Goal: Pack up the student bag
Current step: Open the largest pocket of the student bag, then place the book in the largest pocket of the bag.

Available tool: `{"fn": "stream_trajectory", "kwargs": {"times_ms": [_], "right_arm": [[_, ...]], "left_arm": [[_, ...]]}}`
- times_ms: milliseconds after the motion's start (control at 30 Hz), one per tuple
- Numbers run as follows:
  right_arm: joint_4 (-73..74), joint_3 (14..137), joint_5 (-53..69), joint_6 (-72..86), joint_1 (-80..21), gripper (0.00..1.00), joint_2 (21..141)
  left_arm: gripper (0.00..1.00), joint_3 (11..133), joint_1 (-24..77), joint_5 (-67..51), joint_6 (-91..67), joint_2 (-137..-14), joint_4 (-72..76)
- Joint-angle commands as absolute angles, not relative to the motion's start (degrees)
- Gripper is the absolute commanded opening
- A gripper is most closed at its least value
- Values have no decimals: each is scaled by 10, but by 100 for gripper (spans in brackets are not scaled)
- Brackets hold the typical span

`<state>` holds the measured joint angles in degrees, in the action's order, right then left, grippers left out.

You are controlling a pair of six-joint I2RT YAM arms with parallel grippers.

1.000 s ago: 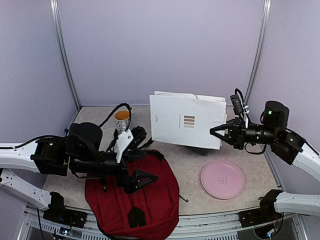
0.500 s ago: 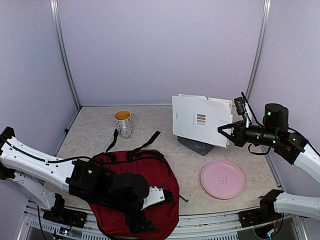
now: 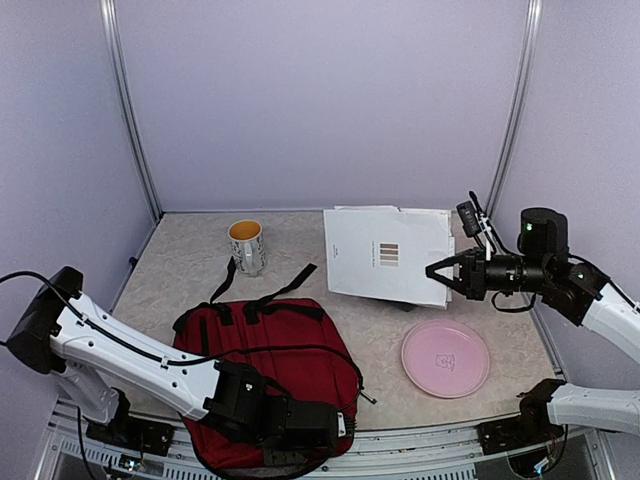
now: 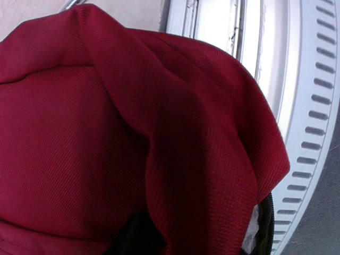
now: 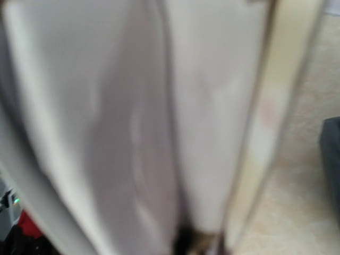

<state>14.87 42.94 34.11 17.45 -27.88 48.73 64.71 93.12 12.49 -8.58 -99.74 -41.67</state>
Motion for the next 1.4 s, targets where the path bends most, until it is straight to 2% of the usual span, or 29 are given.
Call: {"fn": "stream_trajectory", "kwargs": {"times_ms": [0,67,100,300,500,633,733,933,1100,1267,1367], "right_arm": [[130,441,390,177,-277,0,457],[136,442,396,175,-277,0,448],[145,447,399,166,-277,0,445],[256,513,391,98,-278,0,454],[379,600,260,45,-278,0,466],[396,614,354,8,-278,0,461],[389,591,448,-16,-279,0,443],[323,543,479,-45,-303,0,401],[220,482,488,-66,-341,0,360],[155,428,406,-171,-409,0,383],[104,399,374,-265,-495,0,409]], "left_arm": [[24,659,920,121,-77,-957,-406],[8,663,905,119,-80,-946,-403],[5,664,898,120,-85,-940,-403],[4,685,831,134,-107,-886,-407],[0,718,710,169,-127,-826,-421],[0,753,693,150,-103,-812,-426],[0,781,689,158,-91,-805,-443],[0,837,649,207,-75,-828,-510],[0,841,620,196,-55,-816,-502],[0,840,599,153,-44,-797,-467],[0,847,598,144,-46,-795,-466]]}}
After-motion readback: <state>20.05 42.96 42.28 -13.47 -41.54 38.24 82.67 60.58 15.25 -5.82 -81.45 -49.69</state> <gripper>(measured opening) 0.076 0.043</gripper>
